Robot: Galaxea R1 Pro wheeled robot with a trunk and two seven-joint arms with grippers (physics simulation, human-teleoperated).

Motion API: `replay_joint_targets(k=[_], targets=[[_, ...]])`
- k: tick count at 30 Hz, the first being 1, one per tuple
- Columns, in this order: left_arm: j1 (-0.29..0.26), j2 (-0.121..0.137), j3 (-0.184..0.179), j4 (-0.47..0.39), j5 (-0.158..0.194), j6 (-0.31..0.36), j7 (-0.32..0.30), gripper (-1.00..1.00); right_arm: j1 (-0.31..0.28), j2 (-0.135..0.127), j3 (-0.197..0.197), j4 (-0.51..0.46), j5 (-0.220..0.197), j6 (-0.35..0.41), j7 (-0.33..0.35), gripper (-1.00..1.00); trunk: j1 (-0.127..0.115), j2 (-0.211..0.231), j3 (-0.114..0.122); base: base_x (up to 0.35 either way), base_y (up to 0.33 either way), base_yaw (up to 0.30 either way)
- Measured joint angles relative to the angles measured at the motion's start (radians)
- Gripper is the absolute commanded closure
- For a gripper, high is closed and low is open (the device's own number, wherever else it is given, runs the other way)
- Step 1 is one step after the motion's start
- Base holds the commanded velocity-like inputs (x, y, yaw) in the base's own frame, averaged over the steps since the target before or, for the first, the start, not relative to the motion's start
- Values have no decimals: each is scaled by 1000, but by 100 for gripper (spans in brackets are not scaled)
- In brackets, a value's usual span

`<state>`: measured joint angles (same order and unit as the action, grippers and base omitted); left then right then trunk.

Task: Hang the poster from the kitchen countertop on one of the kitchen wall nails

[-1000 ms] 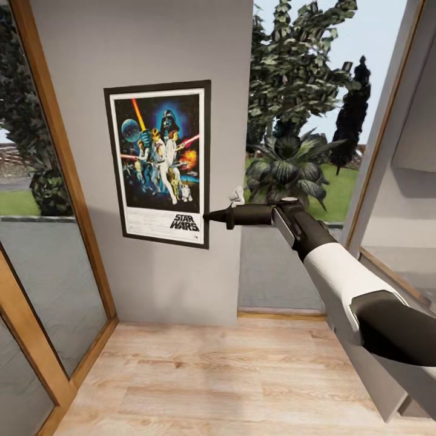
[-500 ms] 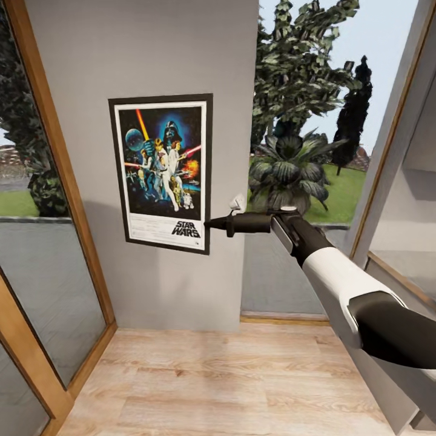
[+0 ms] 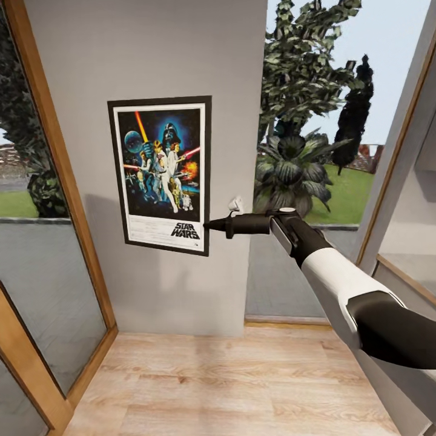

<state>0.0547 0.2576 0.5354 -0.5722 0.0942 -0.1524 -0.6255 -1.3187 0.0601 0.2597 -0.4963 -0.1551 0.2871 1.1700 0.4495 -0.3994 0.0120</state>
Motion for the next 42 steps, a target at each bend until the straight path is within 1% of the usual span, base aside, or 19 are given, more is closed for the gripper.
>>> replay_joint_targets(k=[18, 22, 29, 42], targets=[[0, 0, 1, 0, 0, 0, 0, -100, 0, 2, 0, 0, 0, 0, 1, 100, 0, 0, 0, 108, 6, 0], [0, 1, 1, 0, 0, -1, 0, -100, 0, 4, 3, 0, 0, 0, 3, 100, 0, 0, 0, 13, 0, 0], [0, 0, 1, 0, 0, -1, 0, -100, 0, 5, 3, 0, 1, 0, 42, 100, 0, 0, 0, 2, 0, 0], [0, 0, 1, 0, 0, -1, 0, -100, 0, 6, 4, 0, 2, 1, 45, 100, 0, 0, 0, 0, 0, 0]])
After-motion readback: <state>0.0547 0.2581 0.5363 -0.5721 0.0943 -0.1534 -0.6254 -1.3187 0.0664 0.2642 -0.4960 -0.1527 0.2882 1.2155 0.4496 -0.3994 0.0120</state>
